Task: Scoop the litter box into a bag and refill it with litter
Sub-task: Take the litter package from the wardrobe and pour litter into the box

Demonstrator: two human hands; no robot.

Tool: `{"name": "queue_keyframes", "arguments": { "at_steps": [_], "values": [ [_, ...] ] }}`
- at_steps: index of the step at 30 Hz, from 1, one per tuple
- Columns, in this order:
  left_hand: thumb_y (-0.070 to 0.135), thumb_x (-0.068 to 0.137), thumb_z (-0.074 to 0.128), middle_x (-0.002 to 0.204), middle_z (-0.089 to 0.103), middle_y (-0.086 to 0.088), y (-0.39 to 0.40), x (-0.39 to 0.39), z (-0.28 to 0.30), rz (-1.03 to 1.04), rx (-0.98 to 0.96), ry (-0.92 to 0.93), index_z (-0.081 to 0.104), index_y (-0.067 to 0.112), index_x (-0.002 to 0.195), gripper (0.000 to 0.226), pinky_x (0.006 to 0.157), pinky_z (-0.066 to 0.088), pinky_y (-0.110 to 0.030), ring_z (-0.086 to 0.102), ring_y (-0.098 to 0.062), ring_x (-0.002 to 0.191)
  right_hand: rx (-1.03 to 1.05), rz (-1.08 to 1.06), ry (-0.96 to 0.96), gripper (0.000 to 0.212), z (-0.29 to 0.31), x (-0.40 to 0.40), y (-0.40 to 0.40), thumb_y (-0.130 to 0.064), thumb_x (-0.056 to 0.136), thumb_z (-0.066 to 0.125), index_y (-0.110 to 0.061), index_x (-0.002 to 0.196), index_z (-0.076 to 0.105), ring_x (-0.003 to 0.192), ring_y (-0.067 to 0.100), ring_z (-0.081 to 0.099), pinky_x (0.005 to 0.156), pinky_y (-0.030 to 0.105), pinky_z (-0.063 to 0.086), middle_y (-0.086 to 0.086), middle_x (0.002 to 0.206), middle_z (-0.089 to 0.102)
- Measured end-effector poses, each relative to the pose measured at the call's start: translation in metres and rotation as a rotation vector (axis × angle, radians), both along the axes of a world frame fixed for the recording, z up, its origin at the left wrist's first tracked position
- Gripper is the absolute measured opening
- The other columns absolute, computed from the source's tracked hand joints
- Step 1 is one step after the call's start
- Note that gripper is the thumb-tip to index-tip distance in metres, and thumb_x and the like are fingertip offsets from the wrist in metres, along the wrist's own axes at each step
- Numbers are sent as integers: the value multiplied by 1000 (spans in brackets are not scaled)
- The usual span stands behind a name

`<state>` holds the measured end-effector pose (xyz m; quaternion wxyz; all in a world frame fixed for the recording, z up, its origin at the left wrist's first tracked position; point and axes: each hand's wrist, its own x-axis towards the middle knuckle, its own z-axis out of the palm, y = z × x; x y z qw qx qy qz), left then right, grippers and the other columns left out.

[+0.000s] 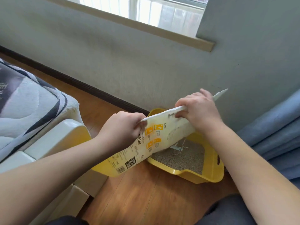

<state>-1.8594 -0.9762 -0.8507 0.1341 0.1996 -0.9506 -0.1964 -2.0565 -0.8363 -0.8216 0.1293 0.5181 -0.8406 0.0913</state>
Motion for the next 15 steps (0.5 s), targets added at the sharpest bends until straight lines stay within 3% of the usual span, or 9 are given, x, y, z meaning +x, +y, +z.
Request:
{"name": "queue_keyframes", "arguments": {
  "at_steps": [3,6,15],
  "values": [
    [38,98,45,75,67,8,0,0,-1,10,16,-22,66,29,91,23,52,49,-30,61,-10,64,1,-71,20,12,4,-10,7,-37,82,70,-27,88,73,97,19,55,110,33,16,-6,88,70],
    [39,97,45,79,68,9,-1,1,-3,10,42,-72,65,31,94,21,57,53,-33,63,-10,68,-5,-59,18,11,5,-10,8,-38,81,70,-29,83,75,78,15,46,90,30,29,-6,81,70],
    [38,92,52,80,66,11,2,5,-8,-4,36,-90,62,31,95,12,65,51,-33,63,-17,80,-151,109,183,12,17,30,-4,-21,66,79,-27,60,71,66,19,51,75,28,30,-11,56,62]
  ]
}}
